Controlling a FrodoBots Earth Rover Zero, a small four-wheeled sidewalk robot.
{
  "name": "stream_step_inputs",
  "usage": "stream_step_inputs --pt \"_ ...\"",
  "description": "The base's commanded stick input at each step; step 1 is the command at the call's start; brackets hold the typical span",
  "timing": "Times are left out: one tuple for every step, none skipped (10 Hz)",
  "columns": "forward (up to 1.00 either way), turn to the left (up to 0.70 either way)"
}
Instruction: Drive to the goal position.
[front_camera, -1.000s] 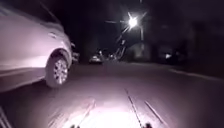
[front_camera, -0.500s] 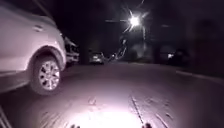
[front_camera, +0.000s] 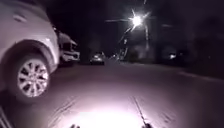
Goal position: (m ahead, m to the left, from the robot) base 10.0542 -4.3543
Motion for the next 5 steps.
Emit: stream_step_inputs --pt "0.85 0.00" --pt "0.85 0.00" --pt "0.85 0.00" --pt "0.85 0.00" --pt "0.85 0.00"
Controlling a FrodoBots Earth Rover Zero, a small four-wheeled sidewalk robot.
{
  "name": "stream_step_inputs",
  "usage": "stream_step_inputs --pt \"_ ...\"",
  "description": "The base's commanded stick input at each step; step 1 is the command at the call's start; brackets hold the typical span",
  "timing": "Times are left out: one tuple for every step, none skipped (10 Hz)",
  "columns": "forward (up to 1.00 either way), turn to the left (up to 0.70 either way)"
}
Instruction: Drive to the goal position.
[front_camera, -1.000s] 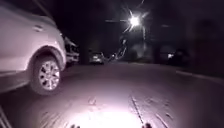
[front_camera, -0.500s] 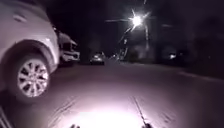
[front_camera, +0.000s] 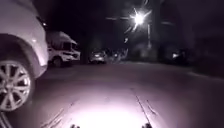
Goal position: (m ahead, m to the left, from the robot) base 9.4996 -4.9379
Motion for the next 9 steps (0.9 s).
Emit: stream_step_inputs --pt "0.85 0.00" --pt "0.85 0.00" --pt "0.85 0.00" --pt "0.85 0.00" --pt "0.85 0.00" --pt "0.85 0.00" --pt "0.85 0.00" --pt "0.85 0.00" --pt "0.85 0.00"
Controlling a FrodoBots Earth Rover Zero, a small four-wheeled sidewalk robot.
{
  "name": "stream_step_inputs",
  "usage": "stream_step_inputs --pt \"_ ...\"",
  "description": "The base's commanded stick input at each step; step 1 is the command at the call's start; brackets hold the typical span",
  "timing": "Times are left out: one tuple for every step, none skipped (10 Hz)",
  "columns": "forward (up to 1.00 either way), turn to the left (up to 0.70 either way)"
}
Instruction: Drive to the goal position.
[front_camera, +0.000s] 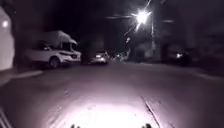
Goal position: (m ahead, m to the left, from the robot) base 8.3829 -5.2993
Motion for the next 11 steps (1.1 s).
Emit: stream_step_inputs --pt "0.85 0.00" --pt "0.85 0.00" --pt "0.85 -0.11" --pt "0.85 -0.34" --pt "0.85 -0.34" --pt "0.85 -0.18" --pt "0.85 0.00" --pt "0.85 0.00" --pt "0.85 0.00" --pt "0.85 0.00" --pt "0.85 0.00"
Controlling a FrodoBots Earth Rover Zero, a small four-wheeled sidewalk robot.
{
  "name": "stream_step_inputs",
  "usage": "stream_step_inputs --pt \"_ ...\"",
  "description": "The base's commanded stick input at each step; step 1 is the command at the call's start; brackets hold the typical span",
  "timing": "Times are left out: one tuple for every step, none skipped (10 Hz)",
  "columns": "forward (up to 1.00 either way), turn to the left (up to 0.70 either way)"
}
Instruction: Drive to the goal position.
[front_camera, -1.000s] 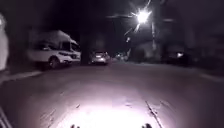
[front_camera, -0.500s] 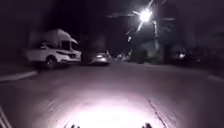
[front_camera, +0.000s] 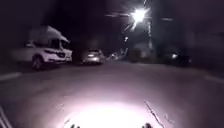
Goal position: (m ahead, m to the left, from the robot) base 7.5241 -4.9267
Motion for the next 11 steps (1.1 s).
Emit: stream_step_inputs --pt "0.85 0.00" --pt "0.85 0.00" --pt "0.85 0.00" --pt "0.85 0.00" --pt "0.85 0.00" --pt "0.85 0.00" --pt "0.85 0.00" --pt "0.85 0.00" --pt "0.85 0.00" --pt "0.85 0.00" --pt "0.85 0.00"
